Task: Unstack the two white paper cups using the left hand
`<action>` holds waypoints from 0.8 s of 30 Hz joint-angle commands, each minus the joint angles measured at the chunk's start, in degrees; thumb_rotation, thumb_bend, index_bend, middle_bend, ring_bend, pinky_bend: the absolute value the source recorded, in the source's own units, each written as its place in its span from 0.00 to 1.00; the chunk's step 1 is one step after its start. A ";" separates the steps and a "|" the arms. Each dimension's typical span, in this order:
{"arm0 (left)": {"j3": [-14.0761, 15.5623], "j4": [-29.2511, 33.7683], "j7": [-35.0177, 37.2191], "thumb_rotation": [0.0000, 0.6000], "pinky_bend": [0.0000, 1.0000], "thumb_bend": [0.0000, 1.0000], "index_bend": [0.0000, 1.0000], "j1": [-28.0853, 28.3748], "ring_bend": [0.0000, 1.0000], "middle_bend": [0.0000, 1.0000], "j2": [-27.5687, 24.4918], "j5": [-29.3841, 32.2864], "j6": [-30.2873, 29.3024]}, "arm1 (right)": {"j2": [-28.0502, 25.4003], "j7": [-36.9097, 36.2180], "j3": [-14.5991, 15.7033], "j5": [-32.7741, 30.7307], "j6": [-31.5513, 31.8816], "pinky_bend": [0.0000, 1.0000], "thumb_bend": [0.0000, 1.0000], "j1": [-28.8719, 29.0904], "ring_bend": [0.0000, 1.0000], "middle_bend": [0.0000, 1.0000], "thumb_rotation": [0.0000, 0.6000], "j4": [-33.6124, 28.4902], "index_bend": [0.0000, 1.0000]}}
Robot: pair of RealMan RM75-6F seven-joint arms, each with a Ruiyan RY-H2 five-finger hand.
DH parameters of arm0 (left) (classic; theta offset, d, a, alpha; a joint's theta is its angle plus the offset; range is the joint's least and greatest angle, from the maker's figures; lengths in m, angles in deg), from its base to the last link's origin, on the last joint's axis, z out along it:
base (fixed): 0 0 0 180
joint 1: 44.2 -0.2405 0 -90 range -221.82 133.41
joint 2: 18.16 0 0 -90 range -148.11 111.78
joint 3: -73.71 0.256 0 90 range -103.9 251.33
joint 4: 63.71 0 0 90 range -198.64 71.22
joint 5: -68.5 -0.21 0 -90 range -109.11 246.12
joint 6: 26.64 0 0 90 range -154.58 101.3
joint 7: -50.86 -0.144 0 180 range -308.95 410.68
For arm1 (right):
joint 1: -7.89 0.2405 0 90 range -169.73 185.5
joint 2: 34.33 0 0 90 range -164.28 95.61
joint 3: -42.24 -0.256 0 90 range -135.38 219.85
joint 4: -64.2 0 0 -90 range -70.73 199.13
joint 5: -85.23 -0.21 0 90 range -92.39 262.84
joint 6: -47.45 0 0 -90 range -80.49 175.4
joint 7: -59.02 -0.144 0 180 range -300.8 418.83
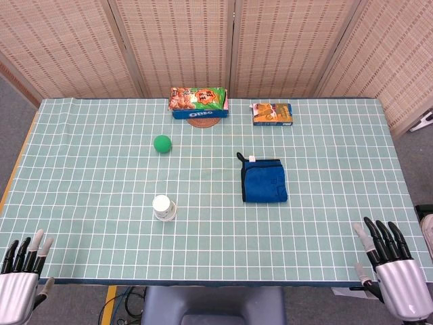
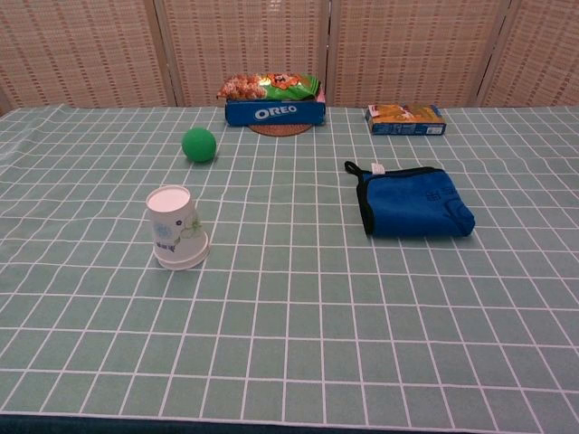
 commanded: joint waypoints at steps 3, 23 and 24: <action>-0.06 0.10 -0.20 1.00 0.00 0.30 0.03 0.12 0.00 0.00 0.03 0.09 0.29 | -0.04 -0.03 0.08 -0.09 0.28 0.00 0.32 -0.20 0.00 0.00 1.00 0.07 0.01; -6.14 17.85 -10.98 1.00 0.00 0.30 0.06 8.23 0.00 0.00 -5.27 11.74 12.78 | -1.55 -4.20 -1.48 -2.67 0.99 0.00 0.31 0.73 0.00 0.00 1.00 -0.43 0.01; -6.21 19.08 -11.43 1.00 0.00 0.30 0.06 8.91 0.00 0.00 -5.70 12.08 13.78 | -1.61 -4.60 -1.61 -2.80 0.96 0.00 0.31 0.89 0.00 0.00 1.00 -0.22 0.01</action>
